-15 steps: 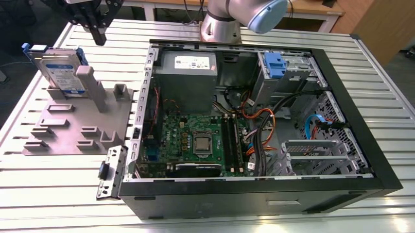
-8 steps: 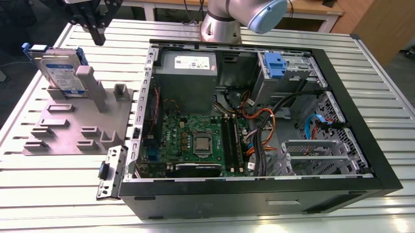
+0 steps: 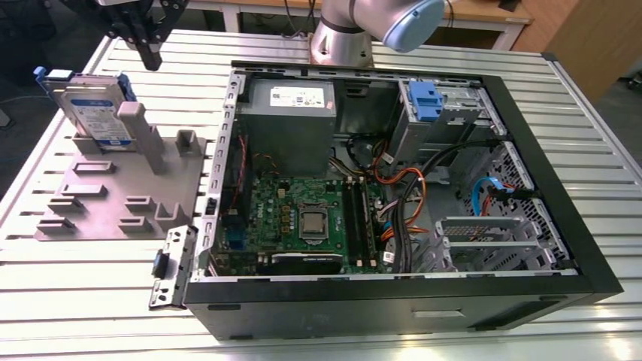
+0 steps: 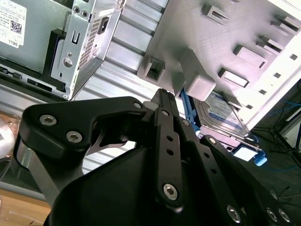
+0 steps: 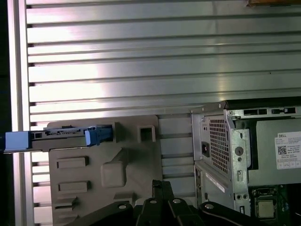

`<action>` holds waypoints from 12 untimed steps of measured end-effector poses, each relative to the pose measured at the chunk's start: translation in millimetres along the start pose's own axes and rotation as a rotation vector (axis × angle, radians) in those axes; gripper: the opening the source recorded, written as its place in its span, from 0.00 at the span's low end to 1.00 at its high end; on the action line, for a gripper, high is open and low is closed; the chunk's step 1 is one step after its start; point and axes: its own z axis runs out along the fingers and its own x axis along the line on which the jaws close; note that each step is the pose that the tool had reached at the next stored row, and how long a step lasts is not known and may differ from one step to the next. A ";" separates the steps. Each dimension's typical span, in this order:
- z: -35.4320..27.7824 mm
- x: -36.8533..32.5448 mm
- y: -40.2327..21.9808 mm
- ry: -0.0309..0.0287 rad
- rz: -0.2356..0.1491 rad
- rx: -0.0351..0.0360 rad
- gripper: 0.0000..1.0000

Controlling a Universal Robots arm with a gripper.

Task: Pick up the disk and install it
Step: 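Reach for the disk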

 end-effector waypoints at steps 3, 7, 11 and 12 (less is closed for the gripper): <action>0.0 0.3 0.0 0.0000 0.000 0.0000 0.11; 0.0 0.9 -0.1 0.0001 0.000 -0.0001 0.11; 0.1 2.7 -0.2 0.0002 0.000 0.0000 0.11; 0.2 3.2 -0.2 0.0002 0.000 -0.0001 0.11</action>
